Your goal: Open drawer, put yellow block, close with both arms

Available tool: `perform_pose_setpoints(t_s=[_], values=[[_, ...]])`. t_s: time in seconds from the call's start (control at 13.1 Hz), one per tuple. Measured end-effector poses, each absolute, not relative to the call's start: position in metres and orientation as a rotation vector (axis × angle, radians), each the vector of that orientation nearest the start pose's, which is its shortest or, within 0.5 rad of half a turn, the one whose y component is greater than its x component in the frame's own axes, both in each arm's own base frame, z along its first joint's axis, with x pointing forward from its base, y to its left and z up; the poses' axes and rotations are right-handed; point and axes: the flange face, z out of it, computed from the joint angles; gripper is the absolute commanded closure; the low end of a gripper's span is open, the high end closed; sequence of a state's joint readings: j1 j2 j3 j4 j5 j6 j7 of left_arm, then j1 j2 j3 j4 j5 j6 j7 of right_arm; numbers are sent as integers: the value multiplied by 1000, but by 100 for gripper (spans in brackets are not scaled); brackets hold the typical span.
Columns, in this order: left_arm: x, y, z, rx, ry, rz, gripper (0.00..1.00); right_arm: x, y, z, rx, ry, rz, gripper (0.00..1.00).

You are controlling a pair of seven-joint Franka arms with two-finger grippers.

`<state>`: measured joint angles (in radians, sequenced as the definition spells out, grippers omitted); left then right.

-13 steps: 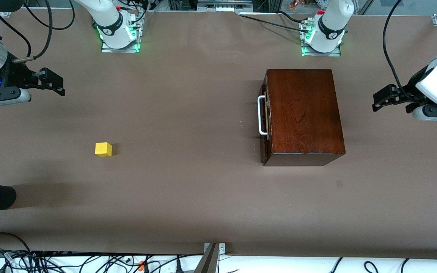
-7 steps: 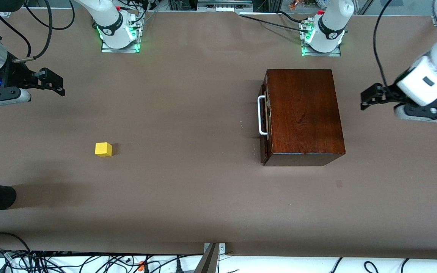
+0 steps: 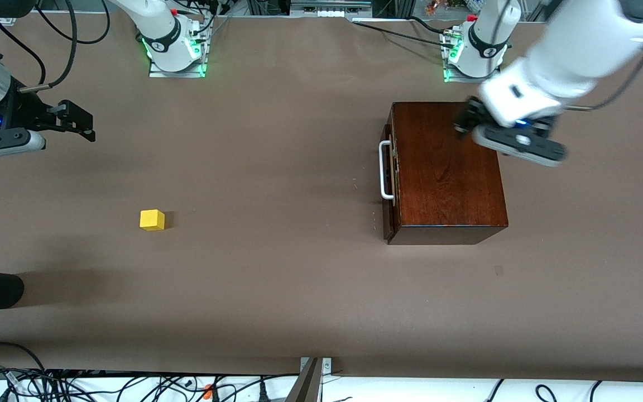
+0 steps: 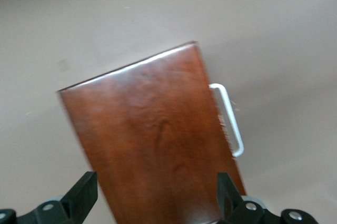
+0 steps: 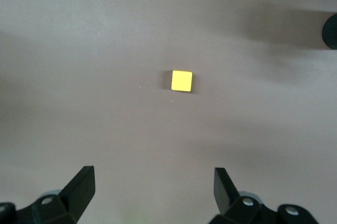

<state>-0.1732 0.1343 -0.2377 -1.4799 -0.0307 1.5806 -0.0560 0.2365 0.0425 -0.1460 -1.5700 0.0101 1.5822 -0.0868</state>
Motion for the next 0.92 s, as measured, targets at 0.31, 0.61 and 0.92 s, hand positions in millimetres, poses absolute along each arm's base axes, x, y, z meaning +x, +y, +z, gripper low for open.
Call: perform_pose_setpoints(t_s=[0.31, 0.61, 0.92], values=[[504, -349, 575, -3142, 560, 112, 0, 565, 54, 602, -3125, -277, 47, 0], [461, -445, 542, -3086, 461, 125, 0, 565, 54, 602, -3125, -277, 47, 0], [426, -502, 491, -2968, 340, 80, 0, 565, 54, 602, -3125, -277, 47, 0]])
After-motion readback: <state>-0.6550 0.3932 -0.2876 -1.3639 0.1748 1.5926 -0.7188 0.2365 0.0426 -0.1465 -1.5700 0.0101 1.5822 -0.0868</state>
